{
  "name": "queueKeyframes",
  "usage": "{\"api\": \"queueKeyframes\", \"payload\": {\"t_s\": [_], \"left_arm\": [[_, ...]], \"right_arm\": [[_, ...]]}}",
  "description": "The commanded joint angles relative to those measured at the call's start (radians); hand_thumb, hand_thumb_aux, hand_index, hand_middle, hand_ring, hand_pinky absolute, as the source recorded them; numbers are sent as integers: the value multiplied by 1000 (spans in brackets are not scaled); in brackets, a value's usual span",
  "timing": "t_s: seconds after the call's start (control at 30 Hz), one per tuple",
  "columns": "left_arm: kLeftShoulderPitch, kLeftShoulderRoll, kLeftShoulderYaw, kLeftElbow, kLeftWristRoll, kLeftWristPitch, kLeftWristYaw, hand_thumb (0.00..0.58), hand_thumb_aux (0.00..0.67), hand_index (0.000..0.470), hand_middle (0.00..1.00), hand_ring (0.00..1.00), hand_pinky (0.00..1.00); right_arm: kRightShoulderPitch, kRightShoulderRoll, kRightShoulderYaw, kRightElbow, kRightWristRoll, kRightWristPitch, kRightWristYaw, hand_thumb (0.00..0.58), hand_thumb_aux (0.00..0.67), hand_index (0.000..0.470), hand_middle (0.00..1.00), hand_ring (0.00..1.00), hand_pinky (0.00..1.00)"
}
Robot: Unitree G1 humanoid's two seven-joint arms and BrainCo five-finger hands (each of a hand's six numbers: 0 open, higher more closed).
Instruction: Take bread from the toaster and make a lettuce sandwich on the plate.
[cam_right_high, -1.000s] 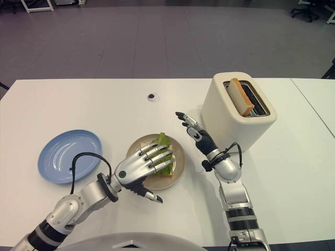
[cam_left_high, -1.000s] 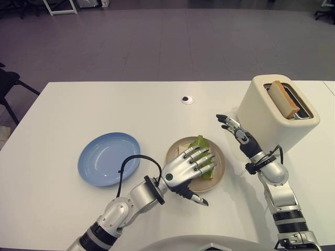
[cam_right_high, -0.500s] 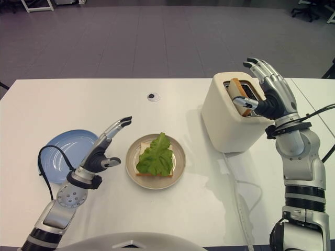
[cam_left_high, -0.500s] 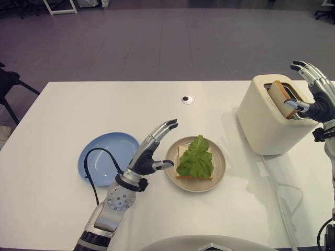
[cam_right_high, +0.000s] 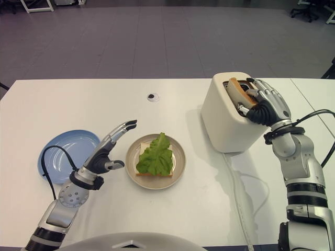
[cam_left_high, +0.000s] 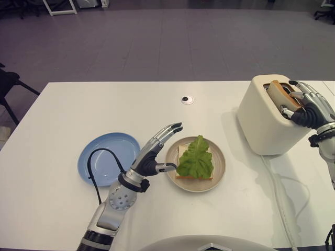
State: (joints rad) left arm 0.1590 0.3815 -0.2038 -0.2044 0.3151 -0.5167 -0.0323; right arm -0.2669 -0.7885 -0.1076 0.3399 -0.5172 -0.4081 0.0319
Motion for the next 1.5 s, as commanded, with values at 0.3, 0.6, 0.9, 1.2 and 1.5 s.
{"api": "queueKeyframes", "payload": {"t_s": [0.3,0.6,0.9,1.2,1.5], "left_arm": [[2,-20,20,9,33,-16,-18,0,0,0,0,0,0],[7,-29,30,4,31,-20,-25,0,0,0,0,0,0],[-1,-42,45,10,11,-18,-31,0,0,0,0,0,0],[-8,-52,58,16,6,-21,-39,0,0,0,0,0,0],[-25,-63,53,25,11,-20,-53,0,0,0,0,0,0]], "right_arm": [[-46,121,-151,-55,406,17,34,580,670,470,0,0,0],[-40,196,-213,-322,718,-17,149,580,670,470,0,0,0],[190,199,31,-659,1073,331,546,580,670,470,0,0,0],[195,305,289,-490,733,364,528,580,670,470,0,0,0],[170,367,341,-305,616,287,560,580,670,470,0,0,0]]}}
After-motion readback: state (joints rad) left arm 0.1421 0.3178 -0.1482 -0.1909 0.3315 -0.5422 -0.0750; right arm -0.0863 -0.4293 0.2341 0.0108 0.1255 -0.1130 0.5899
